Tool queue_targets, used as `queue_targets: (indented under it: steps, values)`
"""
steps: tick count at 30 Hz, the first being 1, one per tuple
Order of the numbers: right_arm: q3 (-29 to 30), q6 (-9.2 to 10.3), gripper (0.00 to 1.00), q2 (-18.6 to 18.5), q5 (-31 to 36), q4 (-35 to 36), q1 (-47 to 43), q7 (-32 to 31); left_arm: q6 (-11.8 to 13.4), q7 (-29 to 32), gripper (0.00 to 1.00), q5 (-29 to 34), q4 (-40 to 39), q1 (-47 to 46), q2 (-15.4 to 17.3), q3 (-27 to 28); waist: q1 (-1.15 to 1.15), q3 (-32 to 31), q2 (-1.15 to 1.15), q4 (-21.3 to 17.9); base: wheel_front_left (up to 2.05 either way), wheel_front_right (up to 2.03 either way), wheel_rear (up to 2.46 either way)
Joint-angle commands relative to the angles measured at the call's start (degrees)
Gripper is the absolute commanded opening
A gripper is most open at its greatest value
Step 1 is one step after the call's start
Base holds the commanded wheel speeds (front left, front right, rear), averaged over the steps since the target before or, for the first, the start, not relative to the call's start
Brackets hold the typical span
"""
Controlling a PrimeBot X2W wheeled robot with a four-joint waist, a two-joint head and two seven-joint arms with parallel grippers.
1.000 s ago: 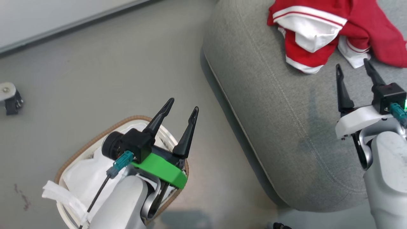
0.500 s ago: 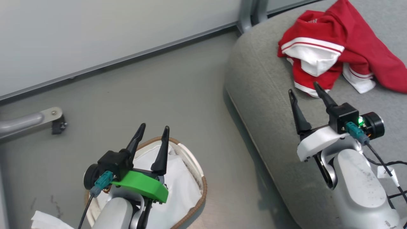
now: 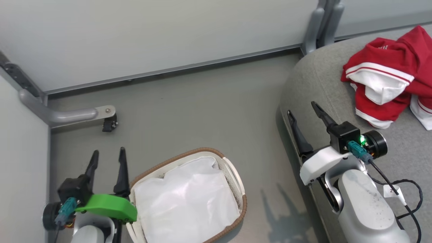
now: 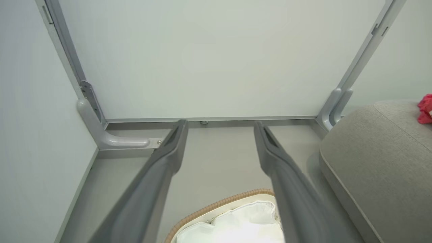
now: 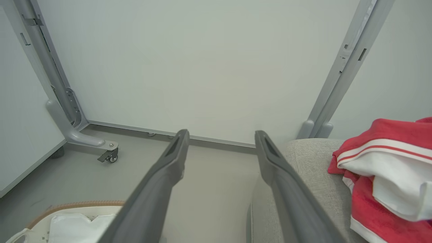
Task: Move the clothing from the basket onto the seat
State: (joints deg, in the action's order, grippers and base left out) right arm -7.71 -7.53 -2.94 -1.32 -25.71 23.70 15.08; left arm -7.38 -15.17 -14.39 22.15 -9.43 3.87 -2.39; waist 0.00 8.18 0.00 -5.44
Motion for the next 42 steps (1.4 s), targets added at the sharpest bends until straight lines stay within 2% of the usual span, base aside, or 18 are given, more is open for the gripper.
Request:
queue_targets:
  steps: [1, 7, 16, 17, 20, 42]
  values:
    - [-0.02, 0.08, 1.0, -0.15, -0.49, -0.27, -1.27, 0.13, -0.12, 0.04, 1.0, 0.61, 0.15, 1.34, -0.34, 1.09, 0.0, -1.69, 0.0, 1.8, 0.0, 0.0, 0.0]
    - [-0.29, 0.08, 1.0, -0.12, -2.74, -0.42, -3.69, 0.13, -0.12, 0.04, 1.0, 2.17, -0.25, 3.46, -0.67, 4.55, 0.0, -3.08, 0.0, 2.56, 0.0, 0.0, 0.0]
    - [-0.04, 0.08, 1.0, -0.09, -3.76, -0.81, -6.09, 0.13, -0.11, 0.04, 1.0, 0.3, 1.79, 5.69, -0.84, 3.61, 0.0, -4.47, 0.0, 1.91, 0.0, 0.0, 0.0]
    - [-0.12, 0.0, 0.0, 0.14, -3.52, -0.9, -5.62, 0.0, 0.0, 0.01, 0.0, 0.22, 2.25, 5.34, -0.98, 3.64, 0.0, -4.39, 0.0, 2.02, 0.0, 0.0, 0.0]
    - [-0.01, 0.0, 0.0, 0.32, -4.12, -1.99, -6.53, -0.24, 0.0, 0.3, 0.0, -0.34, 3.55, 5.35, -1.26, 3.72, 0.0, -4.43, 0.0, 2.04, 0.0, 0.0, 0.0]
    - [3.95, 0.01, 0.0, 0.22, -28.23, 1.97, -9.55, -6.15, -0.04, 6.2, 0.0, -21.83, 0.14, 4.74, -1.16, 5.18, 0.0, -5.05, 0.0, 2.63, 0.0, 0.0, 0.0]
